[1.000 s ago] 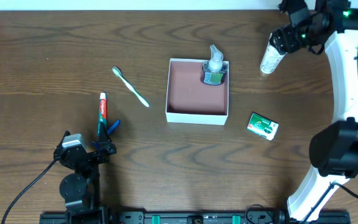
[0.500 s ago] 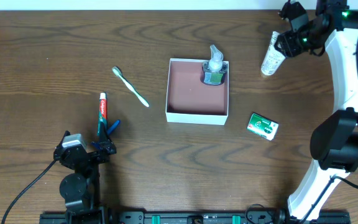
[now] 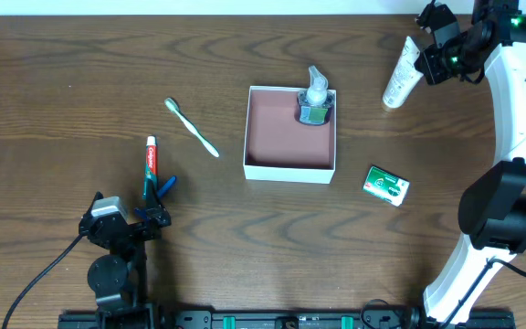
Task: Pack container
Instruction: 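Move the right gripper to the white lotion tube and grasp it, then carry the lotion tube into the box beside the bottle and release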
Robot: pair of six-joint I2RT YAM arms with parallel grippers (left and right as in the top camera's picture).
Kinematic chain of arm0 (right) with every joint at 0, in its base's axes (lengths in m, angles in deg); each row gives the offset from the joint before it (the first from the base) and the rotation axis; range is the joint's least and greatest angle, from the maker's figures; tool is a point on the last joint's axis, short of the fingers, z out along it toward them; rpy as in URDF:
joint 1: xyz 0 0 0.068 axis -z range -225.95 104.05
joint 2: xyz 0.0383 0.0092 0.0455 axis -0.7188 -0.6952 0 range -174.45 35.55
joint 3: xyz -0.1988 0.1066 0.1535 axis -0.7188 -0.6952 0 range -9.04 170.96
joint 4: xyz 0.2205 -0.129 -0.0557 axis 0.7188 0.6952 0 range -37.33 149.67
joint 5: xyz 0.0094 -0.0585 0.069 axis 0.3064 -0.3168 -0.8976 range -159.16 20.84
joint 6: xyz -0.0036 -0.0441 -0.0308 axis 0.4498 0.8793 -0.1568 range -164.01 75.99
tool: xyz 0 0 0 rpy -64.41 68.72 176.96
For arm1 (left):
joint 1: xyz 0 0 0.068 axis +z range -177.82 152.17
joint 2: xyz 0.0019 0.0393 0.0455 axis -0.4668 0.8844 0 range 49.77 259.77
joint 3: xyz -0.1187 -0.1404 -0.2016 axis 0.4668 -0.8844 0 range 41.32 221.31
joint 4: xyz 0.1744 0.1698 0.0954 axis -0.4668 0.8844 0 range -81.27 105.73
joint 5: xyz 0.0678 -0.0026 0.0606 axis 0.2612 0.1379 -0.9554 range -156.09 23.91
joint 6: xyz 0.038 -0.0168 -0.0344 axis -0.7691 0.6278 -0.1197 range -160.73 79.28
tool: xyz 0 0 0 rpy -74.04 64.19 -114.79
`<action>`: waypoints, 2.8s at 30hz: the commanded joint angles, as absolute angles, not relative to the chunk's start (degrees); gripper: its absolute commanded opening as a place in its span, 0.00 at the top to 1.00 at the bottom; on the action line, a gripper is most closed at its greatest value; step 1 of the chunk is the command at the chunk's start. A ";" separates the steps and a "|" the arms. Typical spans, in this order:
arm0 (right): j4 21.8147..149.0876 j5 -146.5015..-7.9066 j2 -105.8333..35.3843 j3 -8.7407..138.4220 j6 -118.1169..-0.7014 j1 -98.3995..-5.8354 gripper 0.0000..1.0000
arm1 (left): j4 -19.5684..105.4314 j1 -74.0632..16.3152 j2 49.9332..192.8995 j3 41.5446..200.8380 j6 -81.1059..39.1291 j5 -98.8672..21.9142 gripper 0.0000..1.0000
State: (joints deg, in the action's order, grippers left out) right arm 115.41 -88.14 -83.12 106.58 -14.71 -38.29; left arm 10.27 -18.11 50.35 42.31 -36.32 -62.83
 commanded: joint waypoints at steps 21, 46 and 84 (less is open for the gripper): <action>113.61 -91.25 -72.06 109.57 -19.30 -43.30 0.99 | 12.56 -17.78 50.00 41.54 -37.06 -62.21 0.02; 123.95 -95.99 -57.49 109.57 -4.50 -59.36 0.99 | 12.54 -17.76 50.00 41.54 -37.06 -62.19 0.02; 120.43 -100.14 -78.58 109.24 6.01 -61.40 0.99 | 12.54 -17.76 50.00 41.54 -37.06 -62.19 0.02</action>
